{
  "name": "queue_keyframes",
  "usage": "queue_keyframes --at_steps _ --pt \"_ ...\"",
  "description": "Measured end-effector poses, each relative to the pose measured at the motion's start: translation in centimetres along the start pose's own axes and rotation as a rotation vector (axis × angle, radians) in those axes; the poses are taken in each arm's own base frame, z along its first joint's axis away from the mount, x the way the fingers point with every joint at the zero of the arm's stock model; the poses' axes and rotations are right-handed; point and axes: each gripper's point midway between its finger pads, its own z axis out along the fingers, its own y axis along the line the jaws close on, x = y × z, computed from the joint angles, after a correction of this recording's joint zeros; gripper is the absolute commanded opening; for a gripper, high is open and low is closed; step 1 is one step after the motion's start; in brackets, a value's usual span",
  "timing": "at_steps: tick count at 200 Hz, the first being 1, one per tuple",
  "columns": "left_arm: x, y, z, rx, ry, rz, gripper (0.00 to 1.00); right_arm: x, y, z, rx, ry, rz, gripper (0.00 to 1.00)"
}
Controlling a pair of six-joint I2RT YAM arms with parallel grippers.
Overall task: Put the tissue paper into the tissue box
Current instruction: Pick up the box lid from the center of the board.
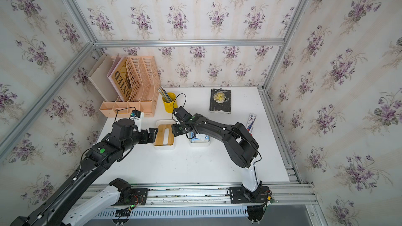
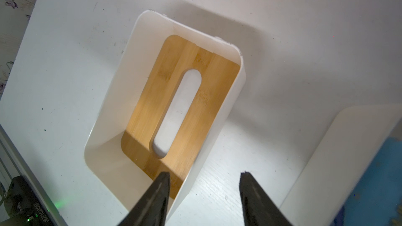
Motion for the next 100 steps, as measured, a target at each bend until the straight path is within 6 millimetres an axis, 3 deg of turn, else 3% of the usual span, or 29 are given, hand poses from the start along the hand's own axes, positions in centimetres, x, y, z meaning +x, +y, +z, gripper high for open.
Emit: queue_keyframes --at_steps 64,100 --pt "0.6 0.2 0.1 -0.01 0.029 0.007 0.99 0.0 -0.1 2.8 0.025 0.025 -0.005 0.53" --pt "1.0 0.3 0.1 -0.016 0.049 0.016 0.99 0.5 -0.4 4.1 0.039 0.052 -0.003 0.46"
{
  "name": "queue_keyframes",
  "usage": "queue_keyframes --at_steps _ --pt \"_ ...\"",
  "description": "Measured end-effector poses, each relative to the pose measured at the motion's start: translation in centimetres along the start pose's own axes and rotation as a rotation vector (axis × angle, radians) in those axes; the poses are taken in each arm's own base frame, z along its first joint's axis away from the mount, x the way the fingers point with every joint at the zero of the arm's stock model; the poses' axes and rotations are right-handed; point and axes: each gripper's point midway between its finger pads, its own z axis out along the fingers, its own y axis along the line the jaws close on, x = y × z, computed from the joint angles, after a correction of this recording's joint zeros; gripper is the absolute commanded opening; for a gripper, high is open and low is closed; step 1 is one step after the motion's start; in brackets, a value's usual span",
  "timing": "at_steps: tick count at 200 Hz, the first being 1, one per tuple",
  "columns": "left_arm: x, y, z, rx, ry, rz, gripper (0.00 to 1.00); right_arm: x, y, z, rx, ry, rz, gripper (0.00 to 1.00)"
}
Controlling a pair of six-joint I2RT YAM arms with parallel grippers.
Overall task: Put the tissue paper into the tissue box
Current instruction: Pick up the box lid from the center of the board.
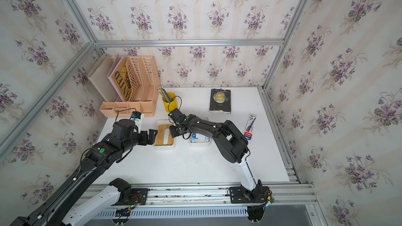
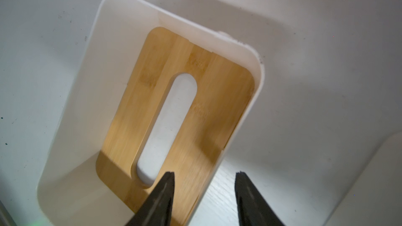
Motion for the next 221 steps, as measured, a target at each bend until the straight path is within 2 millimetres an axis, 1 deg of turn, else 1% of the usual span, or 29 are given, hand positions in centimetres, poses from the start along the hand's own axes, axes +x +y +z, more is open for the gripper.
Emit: queue_keyframes --at_steps 23,32,52,75,116,132,150,174,189,205,221 --pt "-0.1 0.0 0.0 -0.001 0.001 0.001 0.99 0.3 -0.2 0.8 0.005 0.012 0.007 0.4" --pt "-0.1 0.0 0.0 -0.001 0.0 0.002 0.99 0.5 -0.3 1.0 0.007 0.017 0.007 0.36" --pt "-0.1 0.1 -0.1 -0.003 0.0 0.007 0.99 0.9 -0.5 1.5 0.013 0.03 0.011 0.31" --pt "-0.1 0.1 0.0 -0.006 0.003 0.006 0.99 1.4 -0.8 1.8 0.023 0.042 0.022 0.23" --pt "-0.1 0.2 0.1 -0.009 0.006 0.008 0.99 1.2 -1.2 1.5 0.038 0.032 0.025 0.1" --pt "-0.1 0.2 0.1 -0.009 0.005 0.007 0.99 1.2 -1.4 1.2 0.04 0.028 0.031 0.07" --pt "-0.1 0.2 0.0 -0.008 0.005 0.007 0.99 1.0 -1.4 0.2 0.027 0.019 0.04 0.05" --pt "-0.7 -0.1 -1.0 0.013 -0.022 0.005 0.99 0.3 -2.1 -1.7 -0.011 -0.013 0.065 0.04" --pt "-1.2 -0.4 -1.9 0.037 -0.054 0.004 0.99 -0.5 -2.7 -3.4 -0.062 -0.046 0.093 0.02" --pt "-1.9 -0.9 -3.0 0.071 -0.09 0.002 0.99 -1.7 -3.7 -5.9 -0.129 -0.096 0.129 0.01" --pt "-2.7 -1.6 -3.8 0.115 -0.123 0.0 0.99 -3.1 -4.3 -8.4 -0.174 -0.146 0.147 0.01"
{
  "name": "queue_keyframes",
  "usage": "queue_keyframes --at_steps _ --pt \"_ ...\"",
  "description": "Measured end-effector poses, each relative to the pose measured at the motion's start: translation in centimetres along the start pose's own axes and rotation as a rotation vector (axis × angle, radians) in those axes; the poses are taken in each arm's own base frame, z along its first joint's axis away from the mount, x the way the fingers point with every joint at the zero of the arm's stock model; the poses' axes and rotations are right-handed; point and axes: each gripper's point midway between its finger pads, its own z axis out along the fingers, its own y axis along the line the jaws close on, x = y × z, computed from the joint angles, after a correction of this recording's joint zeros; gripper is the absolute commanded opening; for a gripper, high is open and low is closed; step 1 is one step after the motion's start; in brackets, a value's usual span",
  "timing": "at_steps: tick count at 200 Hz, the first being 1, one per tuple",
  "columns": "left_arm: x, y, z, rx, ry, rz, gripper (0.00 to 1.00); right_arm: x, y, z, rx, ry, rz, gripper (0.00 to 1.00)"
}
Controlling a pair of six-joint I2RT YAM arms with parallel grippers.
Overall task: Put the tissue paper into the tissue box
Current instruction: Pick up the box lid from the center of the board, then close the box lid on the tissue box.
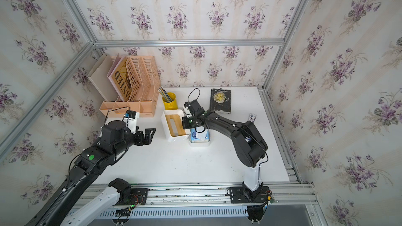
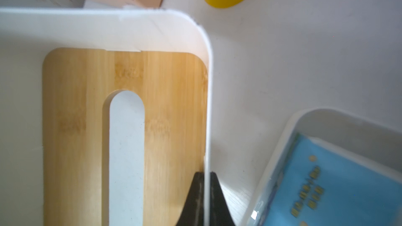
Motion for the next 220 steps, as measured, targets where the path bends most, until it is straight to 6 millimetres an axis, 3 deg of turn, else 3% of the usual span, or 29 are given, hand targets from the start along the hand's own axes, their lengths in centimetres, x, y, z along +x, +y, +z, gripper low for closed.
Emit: queue_keyframes --at_steps 26,46,105,147,181,220 --pt "-1.2 -1.9 -0.4 0.097 -0.023 -0.022 1.0 -2.2 2.9 -3.3 -0.097 -0.058 -0.051 0.01" --pt "-2.0 -3.5 -0.2 0.184 -0.024 -0.053 1.0 -2.6 4.6 -5.7 -0.183 -0.08 -0.073 0.0" --pt "-5.3 -9.5 -1.8 0.532 -0.072 -0.177 0.97 -1.5 5.9 -11.7 -0.445 -0.131 -0.033 0.0" --pt "-7.8 -13.3 -2.5 0.796 -0.074 -0.284 0.96 -1.3 7.8 -13.6 -0.568 -0.149 -0.07 0.0" --pt "-8.7 -14.4 -3.8 0.892 -0.088 -0.31 0.96 -1.2 9.6 -15.4 -0.697 -0.175 -0.086 0.0" --pt "-9.4 -15.0 -4.9 0.938 -0.102 -0.304 0.96 -2.6 9.6 -17.3 -0.771 -0.236 -0.083 0.0"
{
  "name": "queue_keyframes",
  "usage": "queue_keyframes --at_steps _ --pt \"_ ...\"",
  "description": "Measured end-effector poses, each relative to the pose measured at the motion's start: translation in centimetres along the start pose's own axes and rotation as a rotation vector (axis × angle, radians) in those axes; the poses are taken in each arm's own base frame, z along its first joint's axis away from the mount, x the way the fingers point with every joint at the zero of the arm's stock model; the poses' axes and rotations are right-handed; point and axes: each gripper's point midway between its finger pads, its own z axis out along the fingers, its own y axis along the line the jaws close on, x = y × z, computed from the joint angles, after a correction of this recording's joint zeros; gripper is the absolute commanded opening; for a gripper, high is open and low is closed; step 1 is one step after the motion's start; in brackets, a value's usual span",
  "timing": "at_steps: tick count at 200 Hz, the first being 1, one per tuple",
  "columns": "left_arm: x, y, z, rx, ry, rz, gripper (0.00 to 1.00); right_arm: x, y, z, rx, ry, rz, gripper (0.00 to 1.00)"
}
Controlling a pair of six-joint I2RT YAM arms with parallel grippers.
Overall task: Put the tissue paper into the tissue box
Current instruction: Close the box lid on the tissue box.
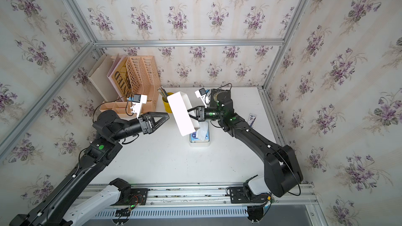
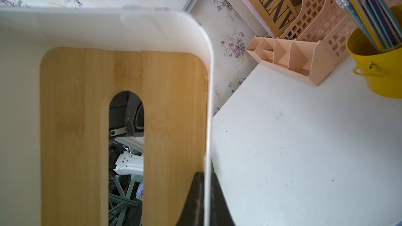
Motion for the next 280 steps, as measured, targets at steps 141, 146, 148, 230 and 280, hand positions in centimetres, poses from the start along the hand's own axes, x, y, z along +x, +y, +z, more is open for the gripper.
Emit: queue_keyframes --at_steps 141,146,148,230,280 --pt "0.4 2.3 1.3 -0.036 0.015 -0.012 0.95 -1.7 6.7 -1.1 -0.286 -0.046 -0.013 0.0" --pt "0.4 2.3 1.5 -0.034 0.018 -0.017 0.95 -1.6 6.7 -1.1 -0.288 -0.045 -0.012 0.0" --pt "0.4 2.3 1.6 -0.034 0.018 -0.019 0.95 -1.6 6.8 -1.0 -0.289 -0.045 -0.01 0.0" --pt "0.2 1.3 4.1 0.017 0.045 -0.005 0.9 -1.4 6.7 -0.8 -0.295 -0.038 -0.003 0.0" --pt "0.4 1.4 4.6 0.007 0.044 0.001 0.84 -1.3 6.8 -0.5 -0.294 -0.032 -0.004 0.0"
